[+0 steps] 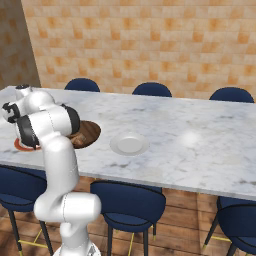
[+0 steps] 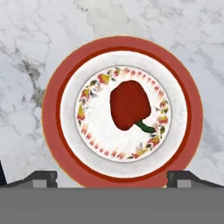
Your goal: Pick the chicken drumstick and bell pepper from their plates and place them in the bowl. Then put the bowl in the fridge.
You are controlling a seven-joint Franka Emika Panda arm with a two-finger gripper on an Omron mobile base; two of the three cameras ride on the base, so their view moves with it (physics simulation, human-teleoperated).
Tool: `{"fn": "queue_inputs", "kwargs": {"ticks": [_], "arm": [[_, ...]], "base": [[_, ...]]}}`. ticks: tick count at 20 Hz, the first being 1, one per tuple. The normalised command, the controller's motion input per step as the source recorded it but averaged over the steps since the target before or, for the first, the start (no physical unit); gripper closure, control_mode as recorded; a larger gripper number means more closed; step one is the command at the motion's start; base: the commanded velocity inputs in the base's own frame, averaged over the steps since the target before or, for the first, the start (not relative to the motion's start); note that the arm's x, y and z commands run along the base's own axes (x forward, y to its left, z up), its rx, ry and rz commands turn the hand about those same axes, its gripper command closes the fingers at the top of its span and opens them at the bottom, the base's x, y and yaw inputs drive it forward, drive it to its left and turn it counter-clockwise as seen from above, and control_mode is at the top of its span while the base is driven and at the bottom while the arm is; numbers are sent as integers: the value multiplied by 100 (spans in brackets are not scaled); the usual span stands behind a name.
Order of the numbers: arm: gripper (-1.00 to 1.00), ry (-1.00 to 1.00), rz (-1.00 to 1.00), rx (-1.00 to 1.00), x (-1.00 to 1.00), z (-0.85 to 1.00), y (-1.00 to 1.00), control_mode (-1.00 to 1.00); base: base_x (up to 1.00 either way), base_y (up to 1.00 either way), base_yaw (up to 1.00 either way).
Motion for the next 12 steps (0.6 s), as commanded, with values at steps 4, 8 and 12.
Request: {"fn": "queue_inputs", "kwargs": {"ticks": [4,8,12], "arm": [[-100,0,32,0,-1,-16,22,-100],[-100,0,31,-1,17,-15,19,-100],[-100,0,12,-10,16,-20,21,-100]], "base": [[0,0,0],[0,0,0],[0,0,0]]}}
